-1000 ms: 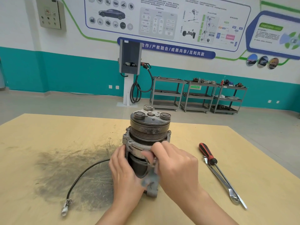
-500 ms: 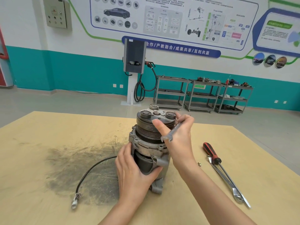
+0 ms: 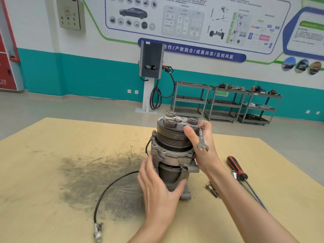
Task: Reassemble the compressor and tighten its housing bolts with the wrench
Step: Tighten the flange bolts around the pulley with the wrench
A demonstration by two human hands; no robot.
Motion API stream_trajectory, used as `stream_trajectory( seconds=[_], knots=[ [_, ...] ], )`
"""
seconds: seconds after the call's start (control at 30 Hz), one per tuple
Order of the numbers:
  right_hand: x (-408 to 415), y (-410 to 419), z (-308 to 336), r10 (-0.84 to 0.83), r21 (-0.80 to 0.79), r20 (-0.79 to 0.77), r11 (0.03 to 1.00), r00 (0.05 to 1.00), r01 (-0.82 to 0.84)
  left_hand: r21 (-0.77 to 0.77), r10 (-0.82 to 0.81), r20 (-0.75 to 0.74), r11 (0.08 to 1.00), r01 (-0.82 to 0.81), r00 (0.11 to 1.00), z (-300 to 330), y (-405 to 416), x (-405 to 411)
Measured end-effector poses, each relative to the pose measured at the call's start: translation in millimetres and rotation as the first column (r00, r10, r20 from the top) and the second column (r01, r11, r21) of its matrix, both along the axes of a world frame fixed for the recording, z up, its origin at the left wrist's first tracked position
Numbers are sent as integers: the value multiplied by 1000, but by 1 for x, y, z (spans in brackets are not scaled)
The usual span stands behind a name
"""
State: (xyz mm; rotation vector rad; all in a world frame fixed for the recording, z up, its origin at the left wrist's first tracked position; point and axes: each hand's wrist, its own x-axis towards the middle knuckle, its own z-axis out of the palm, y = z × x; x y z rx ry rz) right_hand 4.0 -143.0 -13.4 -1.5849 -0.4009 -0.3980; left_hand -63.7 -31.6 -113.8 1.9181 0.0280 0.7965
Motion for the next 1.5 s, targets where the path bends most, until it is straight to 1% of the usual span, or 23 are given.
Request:
stream_trajectory(
  seconds=[0.07,0.13,0.2,0.23,0.3,0.37,0.4,0.43,0.5,0.57,0.6,0.63,0.7,0.77,0.8,0.9,1.0,1.07,1.17,1.27,1.33,1.4,1.5],
  knots=[
    [10,-6,1,68,-20,-31,997,997,-69,-56,-29,-22,998,28,999,3,-6,-3],
    [18,-9,3,119,-19,-43,993,992,-120,-110,-93,-21,990,90,995,8,-9,-8],
    [23,-14,5,146,-32,-52,988,988,-148,-156,-158,-23,976,153,987,16,-6,-15],
    [24,-18,5,133,-48,-47,990,990,-136,-177,-191,-25,967,184,981,23,1,-18],
    [21,-26,1,33,-49,-22,998,999,-34,-221,-226,-7,950,218,974,44,25,-19],
    [14,-28,-6,-103,48,-35,993,994,104,-271,-183,38,944,186,982,63,56,-6],
    [10,-26,-11,-174,114,-63,977,983,180,-305,-166,34,937,168,986,71,70,7],
    [7,-22,-17,-237,173,-109,952,965,253,-327,-170,-1,931,160,986,79,80,23],
    [3,-11,-29,-291,246,-226,907,930,343,-361,-250,-147,914,183,957,89,88,61],
    [2,3,-37,-320,244,-299,885,899,397,-491,-396,-273,841,226,877,90,84,93],
    [4,8,-40,-343,245,-315,872,885,425,-561,-461,-293,792,240,838,90,80,105],
    [5,12,-42,-362,258,-326,855,874,450,-586,-505,-301,767,261,809,90,74,112],
    [10,16,-44,-391,283,-335,826,857,487,-597,-543,-311,750,284,780,87,64,119],
    [13,17,-46,-445,264,-320,806,837,530,-680,-583,-315,689,250,749,84,58,119],
    [13,17,-47,-475,245,-307,798,825,551,-704,-588,-325,673,226,741,84,56,118],
    [15,16,-48,-529,207,-288,779,798,591,-693,-568,-352,692,200,744,83,55,116],
    [20,14,-49,-523,181,-291,792,801,583,-690,-542,-351,701,180,763,80,55,114],
    [25,10,-47,-483,154,-300,826,823,542,-691,-531,-343,701,174,775,77,55,110],
    [36,6,-42,-352,133,-368,896,861,424,-685,-464,-327,717,132,823,72,58,105],
    [48,5,-35,-219,137,-431,943,875,303,-669,-415,-296,733,124,861,66,60,95],
    [54,6,-30,-166,81,-434,972,885,222,-659,-402,-292,742,122,868,62,60,88],
    [60,9,-26,-158,8,-430,984,889,178,-649,-391,-287,751,123,875,60,60,80],
    [66,17,-22,-177,-52,-448,984,876,171,-616,-317,-292,784,76,902,56,61,69]
  ],
)
